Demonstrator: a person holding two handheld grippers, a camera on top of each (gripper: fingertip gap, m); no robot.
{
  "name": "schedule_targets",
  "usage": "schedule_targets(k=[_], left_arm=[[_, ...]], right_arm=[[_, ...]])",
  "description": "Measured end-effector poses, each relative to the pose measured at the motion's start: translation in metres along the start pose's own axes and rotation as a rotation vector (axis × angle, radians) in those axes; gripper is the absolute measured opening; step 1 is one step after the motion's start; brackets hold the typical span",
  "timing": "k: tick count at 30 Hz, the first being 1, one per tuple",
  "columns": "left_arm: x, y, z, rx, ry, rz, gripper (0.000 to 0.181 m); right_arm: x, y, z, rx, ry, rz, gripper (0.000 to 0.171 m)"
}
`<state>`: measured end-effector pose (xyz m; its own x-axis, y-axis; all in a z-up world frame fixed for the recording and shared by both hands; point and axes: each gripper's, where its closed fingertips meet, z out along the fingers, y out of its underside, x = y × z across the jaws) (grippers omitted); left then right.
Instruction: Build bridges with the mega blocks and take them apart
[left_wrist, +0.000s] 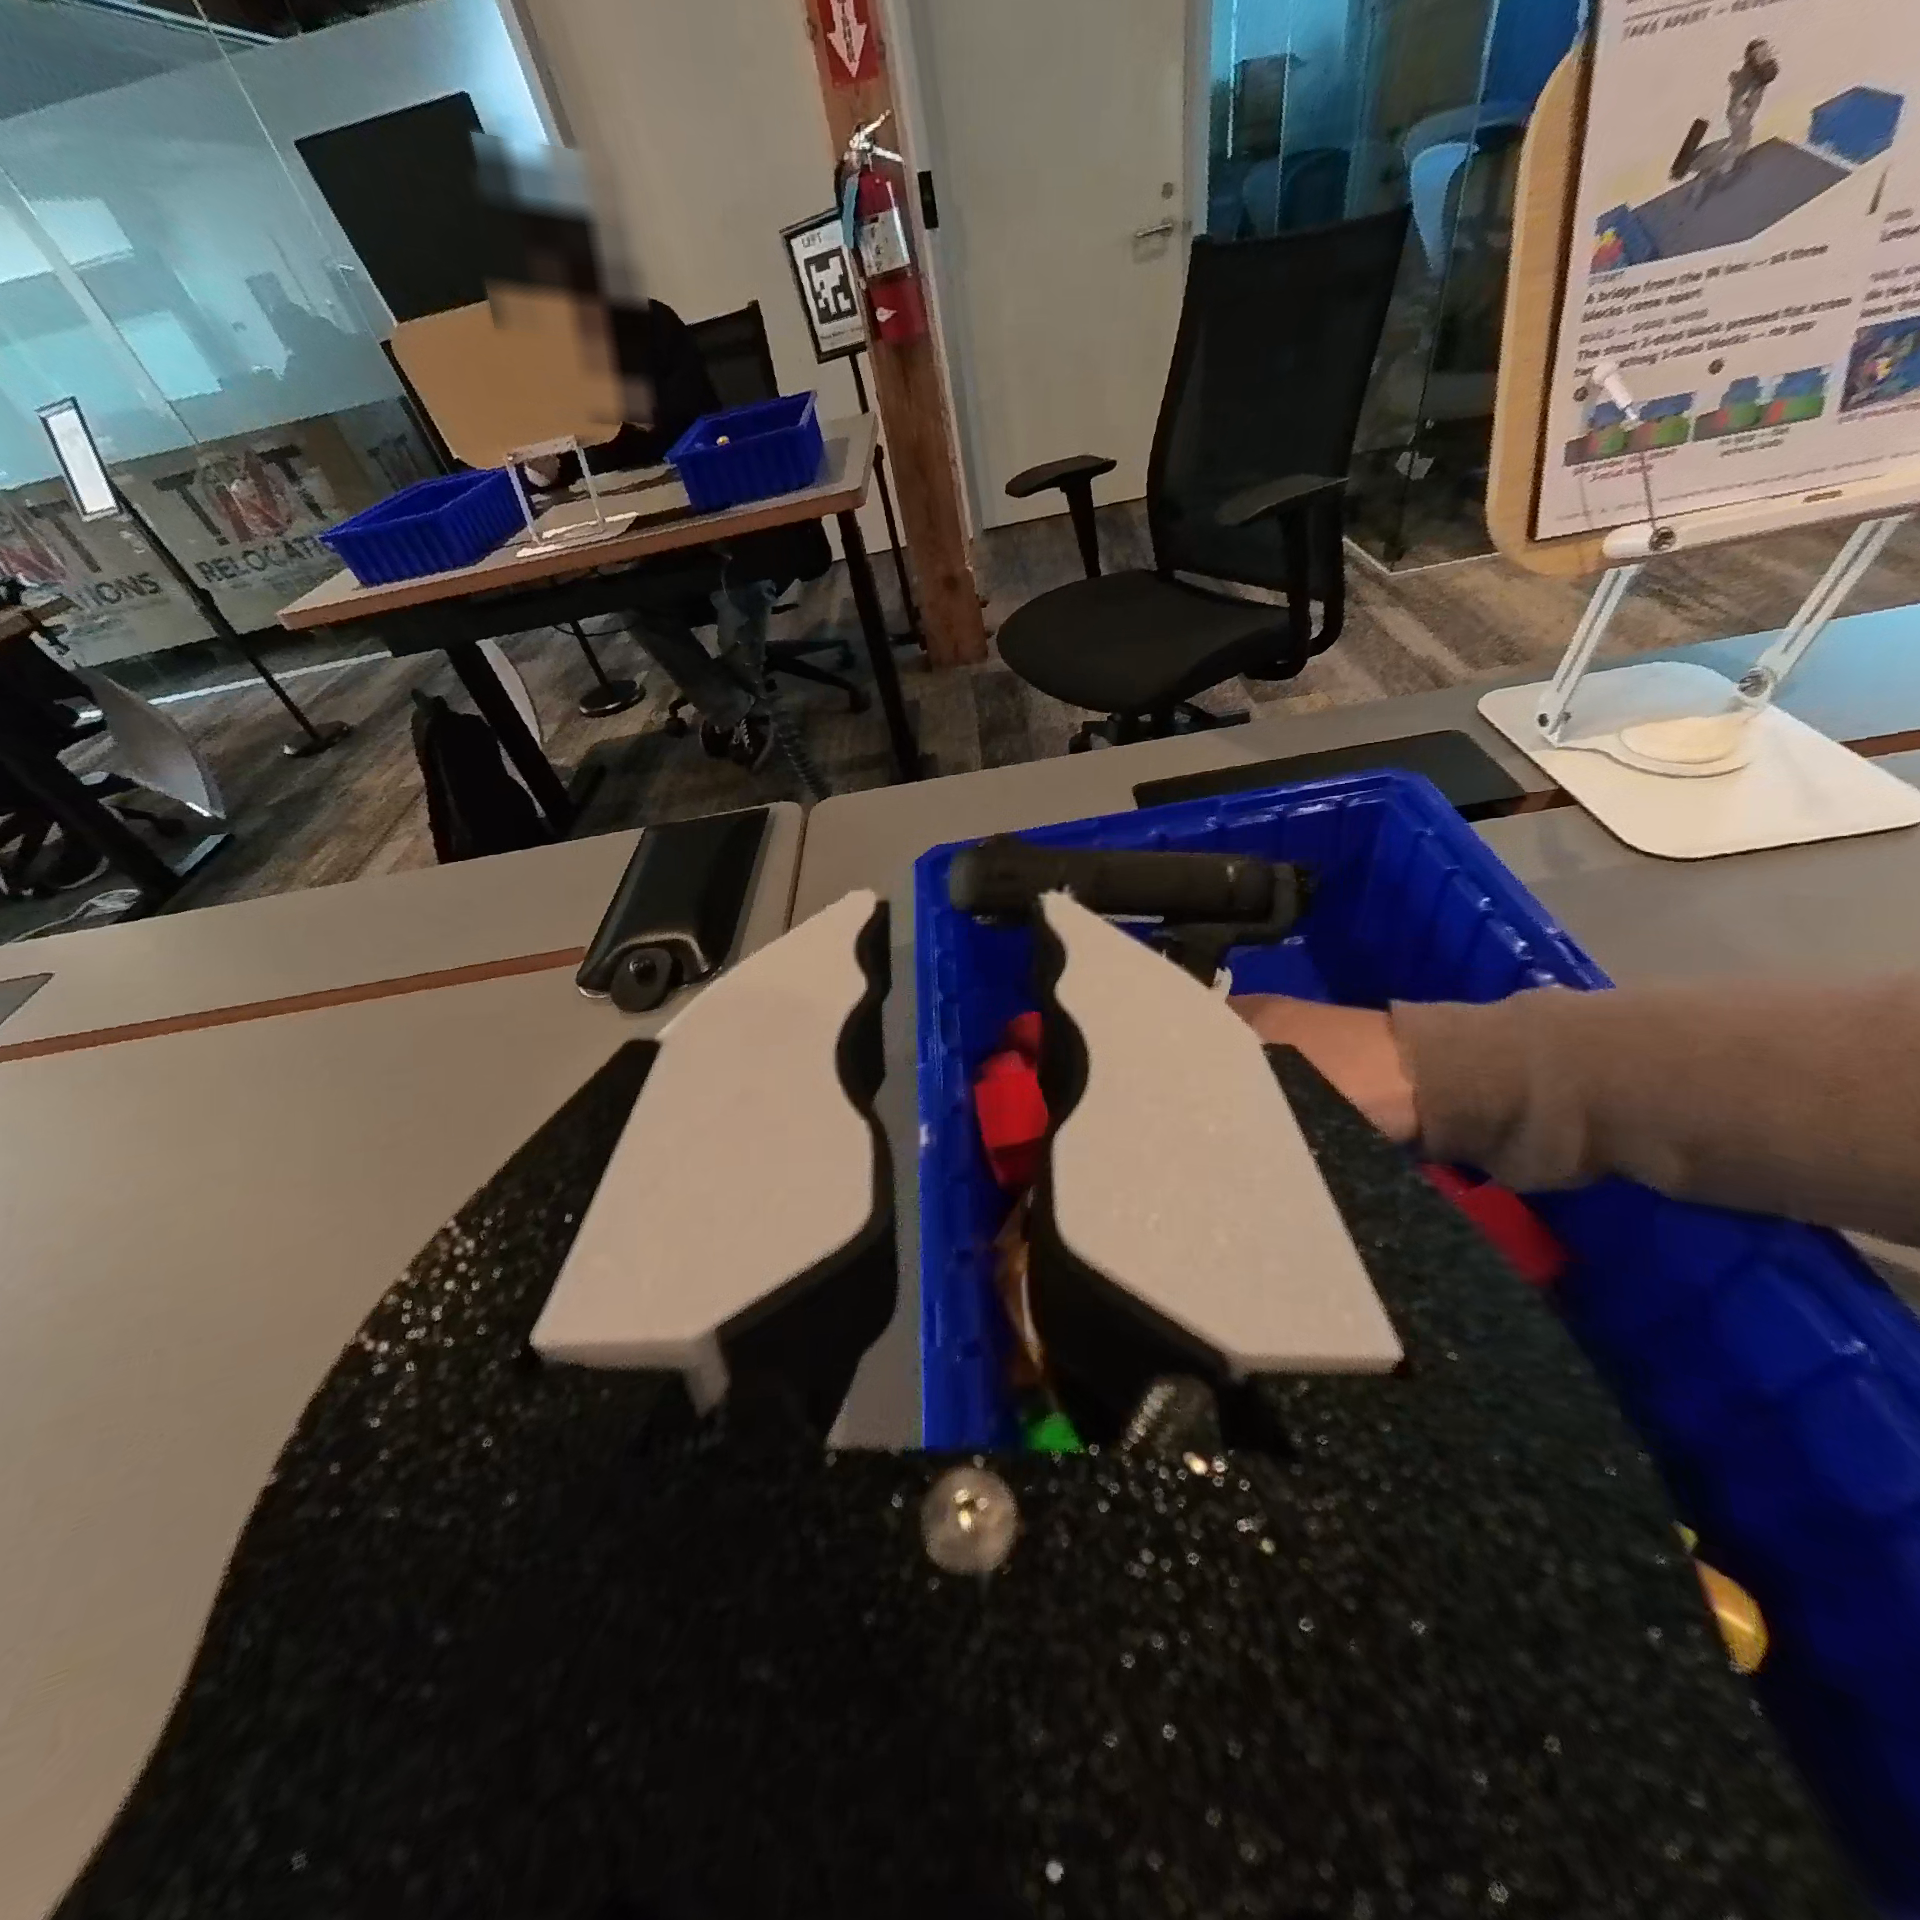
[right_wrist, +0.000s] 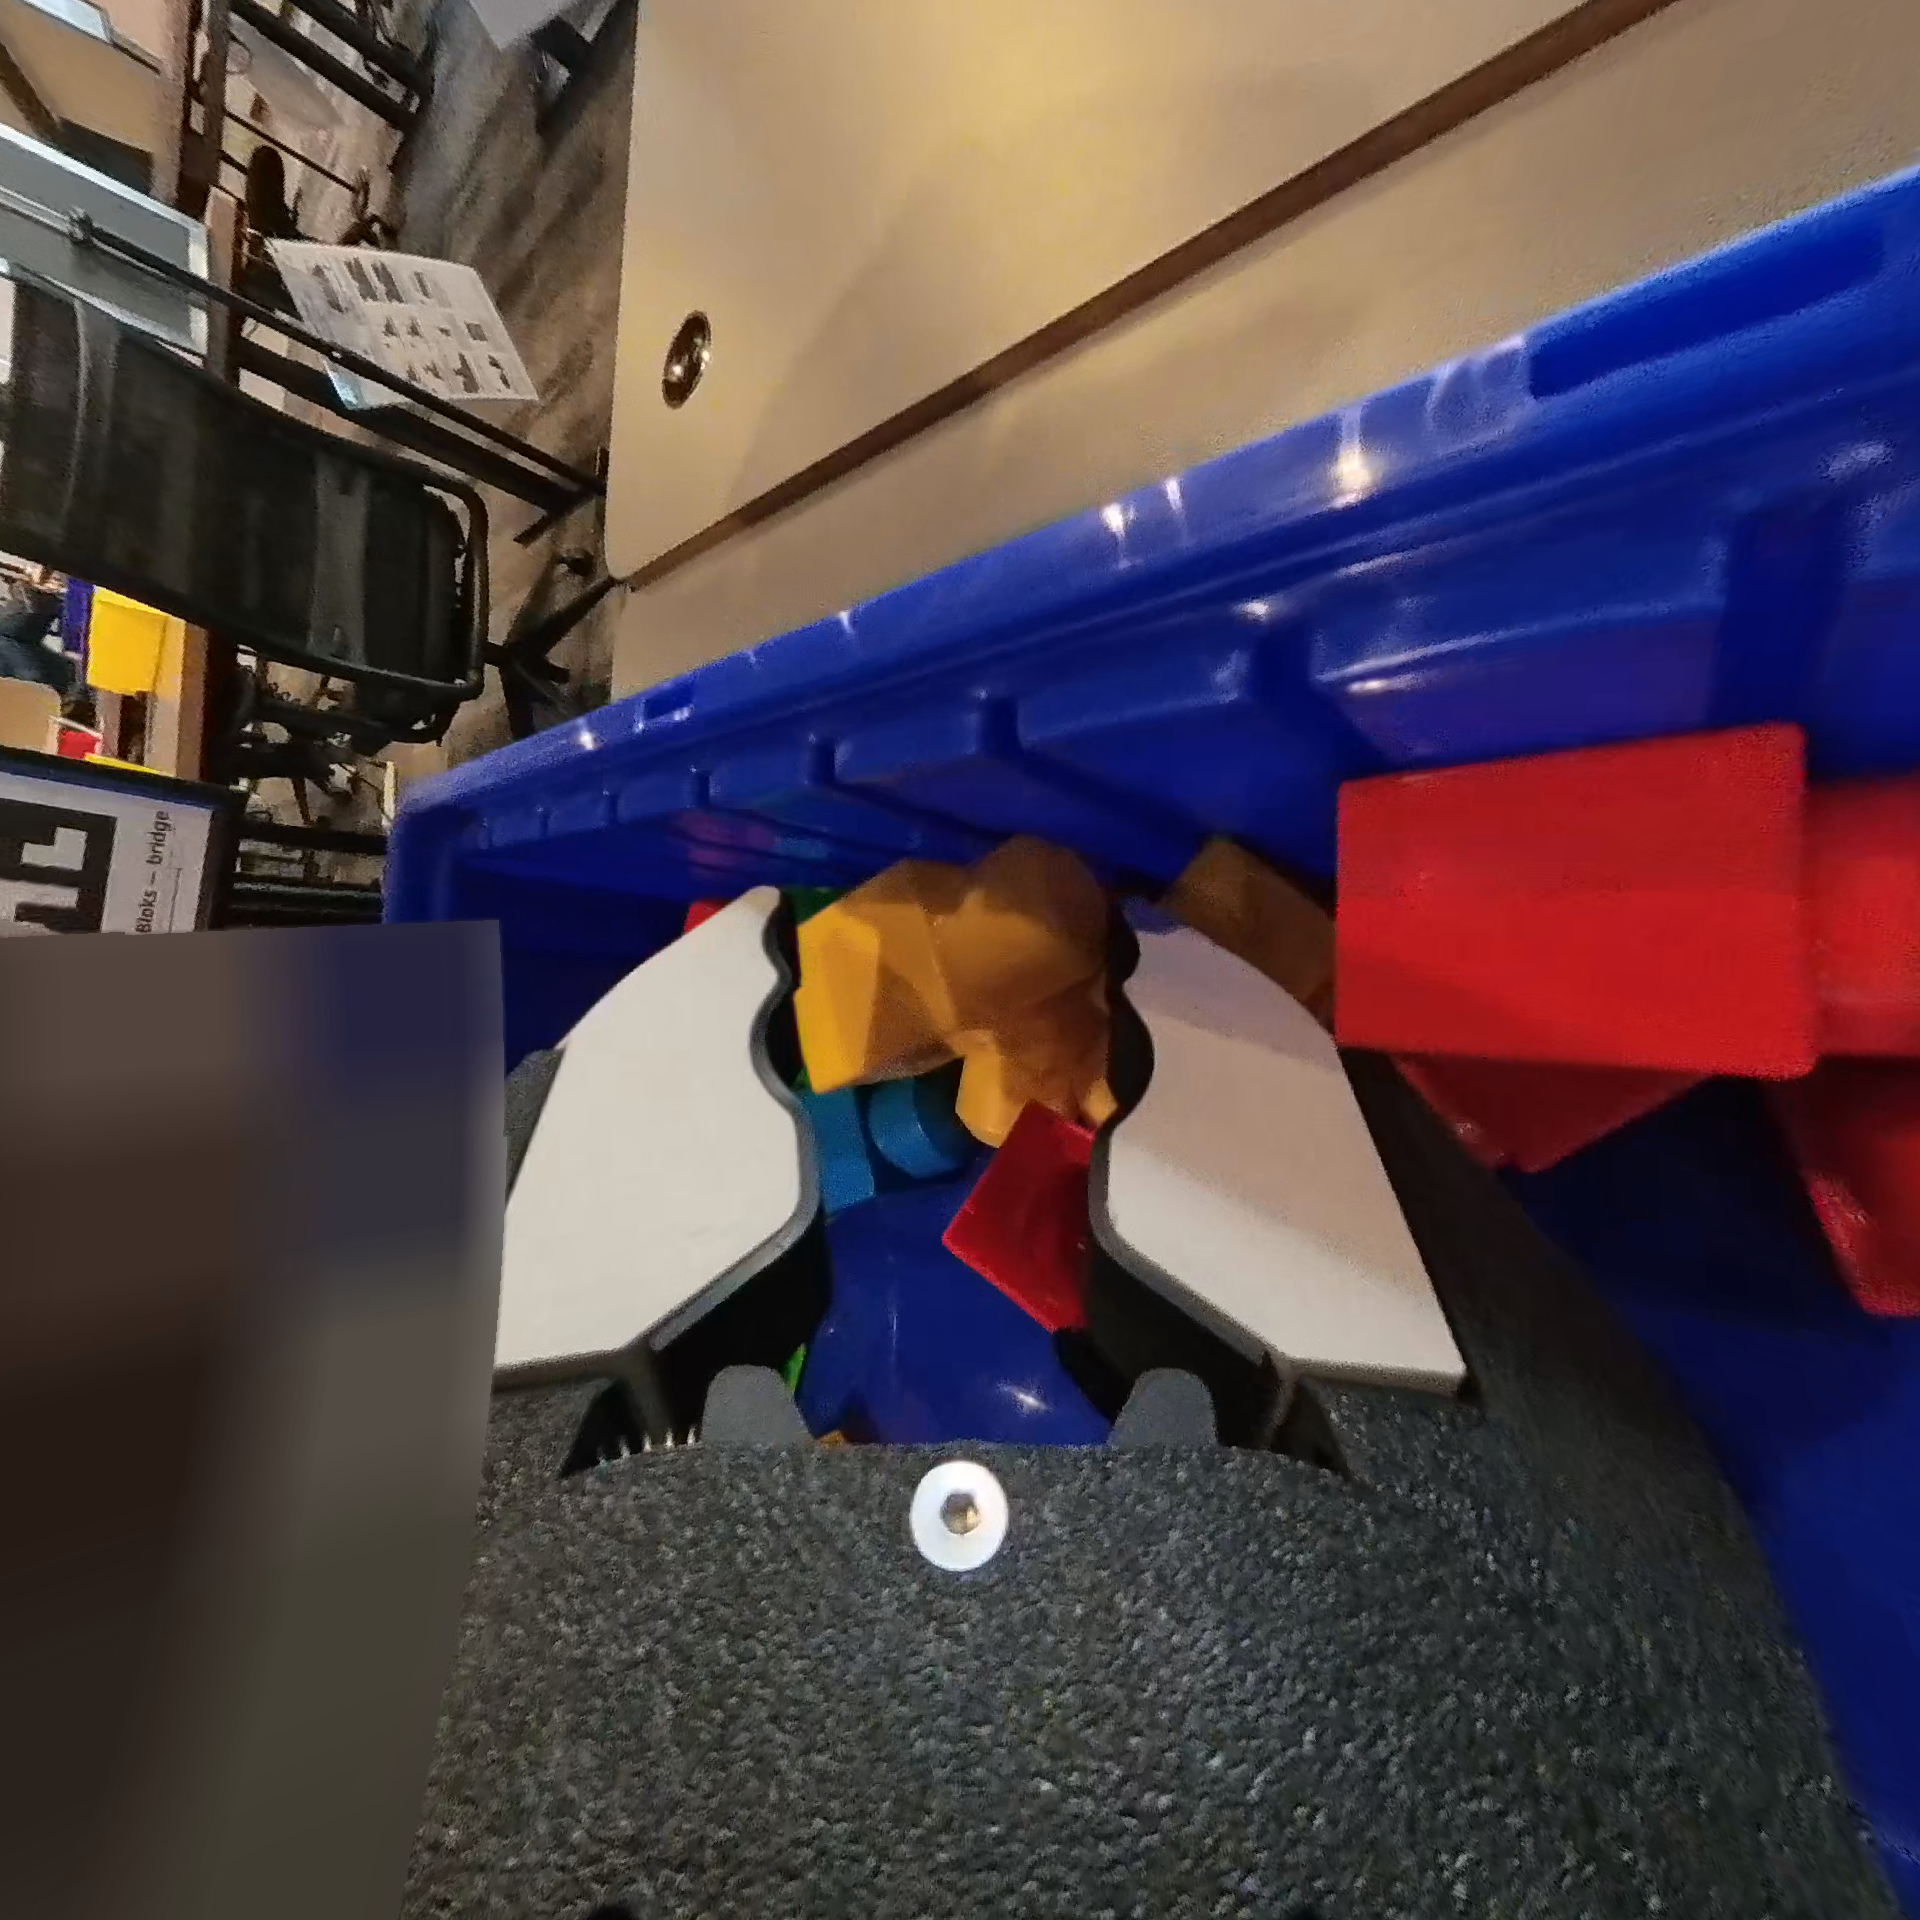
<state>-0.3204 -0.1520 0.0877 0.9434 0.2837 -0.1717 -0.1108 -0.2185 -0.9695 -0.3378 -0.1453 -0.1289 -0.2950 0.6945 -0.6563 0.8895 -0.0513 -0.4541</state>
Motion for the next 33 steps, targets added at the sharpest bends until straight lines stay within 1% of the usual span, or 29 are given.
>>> schedule_targets(k=[5, 7, 14, 19, 23, 26, 28, 30, 33], left_arm=[[-0.001, 0.001, 0.001, -0.002, -0.001, -0.008, 0.025], [0.000, 0.000, 0.001, -0.003, 0.003, -0.002, 0.025], [0.004, 0.000, 0.001, -0.002, 0.022, 0.006, 0.025], [0.004, -0.001, 0.000, 0.002, 0.021, 0.009, 0.025], [0.006, -0.001, 0.000, -0.002, 0.025, 0.017, 0.025], [0.010, -0.002, 0.000, -0.001, 0.036, 0.029, 0.025], [0.013, -0.003, 0.000, 0.001, 0.049, 0.038, 0.025], [0.016, -0.003, 0.000, 0.004, 0.060, 0.043, 0.025], [0.017, -0.004, 0.000, 0.007, 0.067, 0.040, 0.025]], right_arm=[[-0.005, 0.012, 0.004, -0.079, -0.009, -0.031, 0.048], [-0.007, 0.010, 0.001, -0.053, -0.008, -0.072, 0.037], [-0.021, 0.009, -0.017, 0.016, 0.029, -0.254, 0.035], [-0.036, 0.011, -0.040, 0.111, 0.107, -0.464, 0.031], [-0.061, 0.013, -0.074, 0.245, 0.172, -0.639, 0.029], [-0.077, 0.028, -0.104, 0.302, 0.262, -0.725, 0.029], [-0.089, 0.043, -0.130, 0.364, 0.335, -0.782, 0.028], [-0.101, 0.064, -0.163, 0.435, 0.452, -0.840, 0.029], [-0.110, 0.110, -0.217, 0.515, 0.667, -0.871, 0.029]])
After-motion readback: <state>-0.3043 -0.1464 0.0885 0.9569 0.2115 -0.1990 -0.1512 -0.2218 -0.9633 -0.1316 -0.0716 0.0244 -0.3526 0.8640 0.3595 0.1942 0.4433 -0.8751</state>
